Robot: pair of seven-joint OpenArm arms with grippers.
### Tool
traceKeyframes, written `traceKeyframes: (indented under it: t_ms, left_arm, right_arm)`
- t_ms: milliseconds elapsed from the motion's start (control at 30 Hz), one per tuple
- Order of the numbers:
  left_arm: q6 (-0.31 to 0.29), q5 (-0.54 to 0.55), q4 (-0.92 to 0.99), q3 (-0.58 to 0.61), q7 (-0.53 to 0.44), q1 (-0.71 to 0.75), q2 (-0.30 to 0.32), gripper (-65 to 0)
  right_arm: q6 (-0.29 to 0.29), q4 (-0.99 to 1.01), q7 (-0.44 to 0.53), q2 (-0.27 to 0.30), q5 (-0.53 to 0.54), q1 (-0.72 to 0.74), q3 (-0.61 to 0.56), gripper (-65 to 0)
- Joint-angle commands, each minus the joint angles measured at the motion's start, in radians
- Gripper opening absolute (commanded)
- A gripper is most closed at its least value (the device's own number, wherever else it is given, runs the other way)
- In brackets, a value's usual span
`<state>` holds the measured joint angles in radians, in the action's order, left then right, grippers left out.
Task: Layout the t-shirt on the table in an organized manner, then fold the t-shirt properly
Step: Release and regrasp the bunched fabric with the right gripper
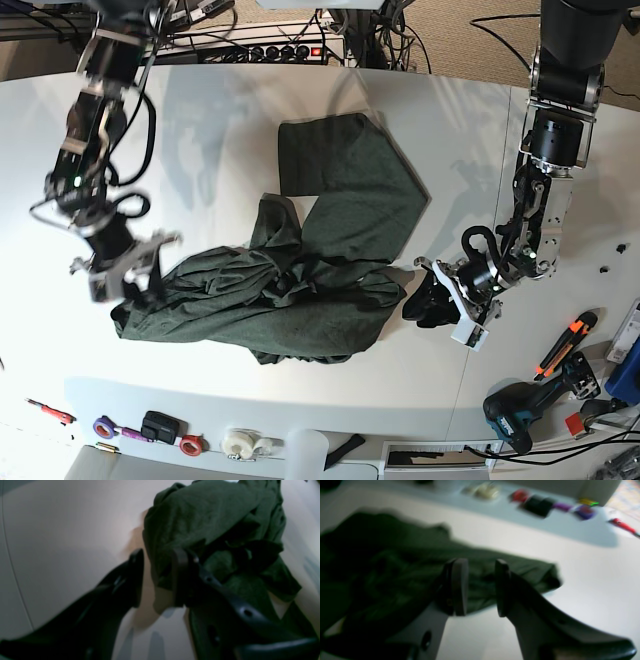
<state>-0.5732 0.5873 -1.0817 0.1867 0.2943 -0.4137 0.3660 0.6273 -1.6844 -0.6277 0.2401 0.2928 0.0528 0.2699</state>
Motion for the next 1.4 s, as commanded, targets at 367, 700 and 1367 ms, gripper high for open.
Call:
traceKeyframes:
  t_ms: [367,700,1367]
  left_arm:
    - [-0.004,0.018,-0.016,-0.006,-0.027,-0.032,0.008,-45.0]
    - [-0.004,0.018,-0.016,-0.006,-0.033,-0.032,0.008,-45.0]
    - [-0.004,0.018,-0.016,-0.006,-0.034,-0.032,0.008,-45.0]
  right_arm:
    - [-0.096,-0.016,0.060,-0.002,-0.168,-0.103,-0.202,-35.5]
    - [-0.322,0.004,0.087,-0.003,-0.378,-0.036,-0.416,-35.5]
    - [-0.277,0.354,0.079,-0.113,-0.380,0.127,-0.413,-64.6]
